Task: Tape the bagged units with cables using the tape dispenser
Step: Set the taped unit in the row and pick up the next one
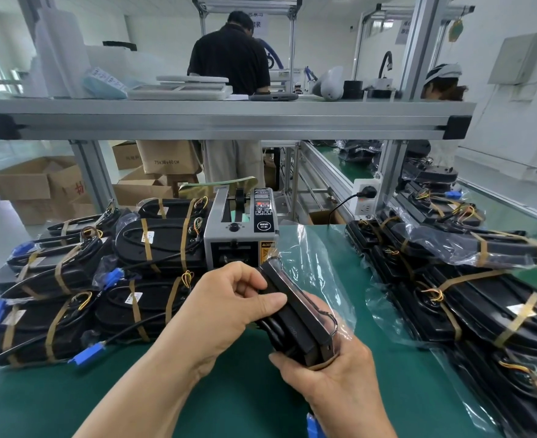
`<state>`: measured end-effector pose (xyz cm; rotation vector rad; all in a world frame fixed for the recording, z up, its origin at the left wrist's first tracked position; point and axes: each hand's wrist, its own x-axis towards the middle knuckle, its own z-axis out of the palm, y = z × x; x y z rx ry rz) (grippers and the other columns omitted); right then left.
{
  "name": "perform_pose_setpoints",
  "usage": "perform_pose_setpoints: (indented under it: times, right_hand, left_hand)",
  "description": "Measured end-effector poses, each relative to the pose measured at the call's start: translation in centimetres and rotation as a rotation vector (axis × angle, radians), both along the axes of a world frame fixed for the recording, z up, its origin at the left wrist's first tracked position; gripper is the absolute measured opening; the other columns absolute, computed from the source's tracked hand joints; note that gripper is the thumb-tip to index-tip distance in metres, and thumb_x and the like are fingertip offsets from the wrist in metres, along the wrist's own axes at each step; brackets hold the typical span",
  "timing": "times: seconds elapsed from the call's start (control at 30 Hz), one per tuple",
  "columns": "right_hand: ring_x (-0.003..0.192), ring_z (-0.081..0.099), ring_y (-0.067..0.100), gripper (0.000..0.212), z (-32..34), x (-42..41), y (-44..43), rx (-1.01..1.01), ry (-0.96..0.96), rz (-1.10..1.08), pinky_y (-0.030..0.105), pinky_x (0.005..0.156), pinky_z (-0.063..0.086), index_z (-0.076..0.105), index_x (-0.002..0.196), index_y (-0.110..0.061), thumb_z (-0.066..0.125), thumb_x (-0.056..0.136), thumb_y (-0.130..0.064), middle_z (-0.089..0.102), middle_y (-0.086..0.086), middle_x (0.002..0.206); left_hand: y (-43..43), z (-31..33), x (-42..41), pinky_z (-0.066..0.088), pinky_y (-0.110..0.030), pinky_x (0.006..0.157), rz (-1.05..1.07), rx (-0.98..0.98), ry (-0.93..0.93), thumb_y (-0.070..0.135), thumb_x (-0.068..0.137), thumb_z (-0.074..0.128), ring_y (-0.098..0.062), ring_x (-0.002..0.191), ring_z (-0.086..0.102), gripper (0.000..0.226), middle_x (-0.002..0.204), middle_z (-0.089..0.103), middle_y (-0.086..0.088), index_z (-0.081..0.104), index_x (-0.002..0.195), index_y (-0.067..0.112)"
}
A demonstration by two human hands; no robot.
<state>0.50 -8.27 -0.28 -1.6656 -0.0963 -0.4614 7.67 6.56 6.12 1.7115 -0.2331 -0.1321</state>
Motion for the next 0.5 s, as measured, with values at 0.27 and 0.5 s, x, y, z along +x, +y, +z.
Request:
perform_pose_setpoints:
  times: [0.27,0.5]
  right_hand:
    - [0.084,0.075,0.008,0.066,0.2,-0.1,-1.1,0.058,-0.011,0.021,0.010,0.071,0.052,0.074,0.108,-0.030,0.088,0.047,-0.006,0.079,-0.003,0.092]
    - [0.089,0.072,0.037,0.070,-0.9,0.5,-2.1,0.423,0.022,0.177,0.039,0.074,0.058,0.071,0.112,0.001,0.087,0.044,-0.005,0.074,0.025,0.099]
  left_hand:
    - [-0.3,-1.1,-0.5,0.043,-0.011,0.057,0.055,-0.100,-0.094,0.056,0.063,0.082,0.001,0.061,0.053,0.038,0.066,0.061,0.015,0.069,0.082,0.025]
    - [0.9,-4.5,-0.1,0.051,-0.032,0.098,-0.396,0.071,0.003,0.033,0.068,0.079,-0.013,0.117,0.063,0.067,0.126,0.067,0.001,0.056,0.130,0.027]
